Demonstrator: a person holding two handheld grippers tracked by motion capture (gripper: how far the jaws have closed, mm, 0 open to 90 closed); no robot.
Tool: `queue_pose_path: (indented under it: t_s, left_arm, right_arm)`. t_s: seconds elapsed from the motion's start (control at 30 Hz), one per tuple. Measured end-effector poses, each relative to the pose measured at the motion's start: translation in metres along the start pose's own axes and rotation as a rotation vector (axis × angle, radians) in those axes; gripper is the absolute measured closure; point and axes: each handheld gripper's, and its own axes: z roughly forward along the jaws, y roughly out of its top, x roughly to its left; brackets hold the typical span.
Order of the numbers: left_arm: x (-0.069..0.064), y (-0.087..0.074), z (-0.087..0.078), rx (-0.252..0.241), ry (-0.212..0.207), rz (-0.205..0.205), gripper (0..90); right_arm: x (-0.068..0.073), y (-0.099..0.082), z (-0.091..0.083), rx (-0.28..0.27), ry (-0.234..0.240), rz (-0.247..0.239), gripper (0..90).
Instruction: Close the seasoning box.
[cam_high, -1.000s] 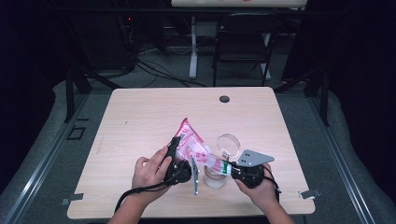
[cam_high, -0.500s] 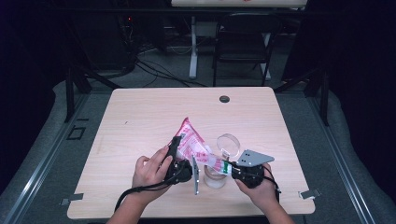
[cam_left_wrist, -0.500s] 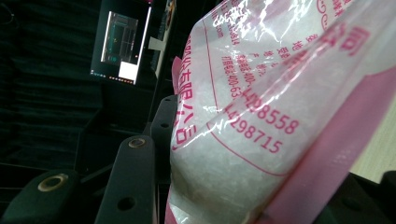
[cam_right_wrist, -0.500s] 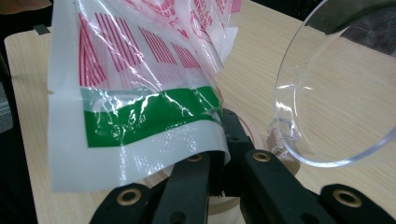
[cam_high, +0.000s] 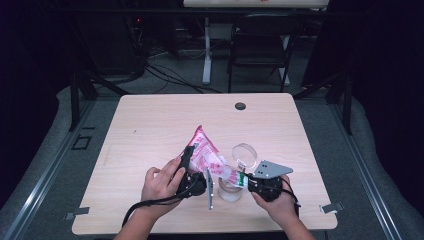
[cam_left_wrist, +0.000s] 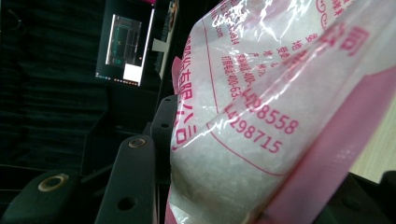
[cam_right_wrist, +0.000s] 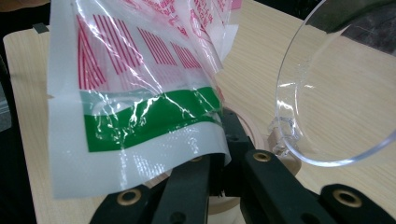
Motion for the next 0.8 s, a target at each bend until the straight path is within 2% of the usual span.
queue_pose_path:
  t_s: [0.8]
  left_arm:
    - [0.0022,0.0053,0.0000,-0.003,0.006,0.002,59.9]
  right_arm:
    - [-0.0008,0.0004,-0.0016,-0.009,-0.014,0.010,90.0]
